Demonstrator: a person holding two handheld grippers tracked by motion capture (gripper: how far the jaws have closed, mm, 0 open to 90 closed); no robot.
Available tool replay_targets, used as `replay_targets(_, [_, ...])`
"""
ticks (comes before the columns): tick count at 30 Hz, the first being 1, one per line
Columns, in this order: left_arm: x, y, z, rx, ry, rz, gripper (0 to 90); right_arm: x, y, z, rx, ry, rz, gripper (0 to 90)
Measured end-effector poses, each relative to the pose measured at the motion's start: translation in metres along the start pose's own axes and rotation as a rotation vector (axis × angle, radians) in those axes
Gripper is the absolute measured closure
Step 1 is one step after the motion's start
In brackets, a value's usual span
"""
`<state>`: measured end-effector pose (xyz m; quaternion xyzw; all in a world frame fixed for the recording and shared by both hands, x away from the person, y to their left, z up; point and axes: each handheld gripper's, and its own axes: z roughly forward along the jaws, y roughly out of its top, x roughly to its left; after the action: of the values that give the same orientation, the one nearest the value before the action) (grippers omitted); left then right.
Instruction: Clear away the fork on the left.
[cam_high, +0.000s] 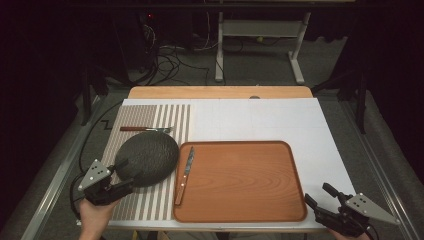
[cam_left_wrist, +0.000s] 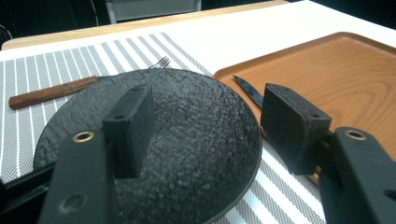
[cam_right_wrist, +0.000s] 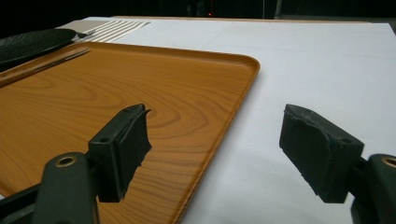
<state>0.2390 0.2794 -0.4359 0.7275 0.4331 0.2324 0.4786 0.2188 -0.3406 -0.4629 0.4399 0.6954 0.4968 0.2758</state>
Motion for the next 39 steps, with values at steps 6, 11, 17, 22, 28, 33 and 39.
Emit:
replay_targets(6, [0.001,0.009,0.004,-0.01,-0.005,0.006,33.1,-0.003,-0.002,-0.005,-0.018,0.007,0.033,24.4])
replay_targets(11, [0.003,0.015,0.01,-0.01,-0.01,0.006,33.1,-0.001,-0.001,-0.002,-0.007,0.007,0.016,24.4])
replay_targets(17, [0.003,0.025,0.019,-0.006,-0.025,0.0,33.0,-0.001,-0.001,-0.004,-0.011,0.004,0.012,24.4])
replay_targets(22, [0.001,0.03,0.029,0.009,-0.037,0.011,33.0,-0.001,-0.001,-0.004,-0.013,0.001,0.015,24.4])
replay_targets(28, [0.002,0.034,0.038,0.017,-0.041,0.012,33.1,-0.001,-0.001,-0.003,-0.011,0.001,0.011,25.0])
replay_targets(33, [0.003,0.036,0.041,0.023,-0.039,0.016,33.0,-0.001,-0.001,-0.004,-0.01,-0.001,0.011,25.1])
replay_targets(39, [0.01,0.038,0.045,0.026,-0.03,0.003,32.9,-0.001,-0.001,-0.003,-0.007,-0.003,0.009,25.1])
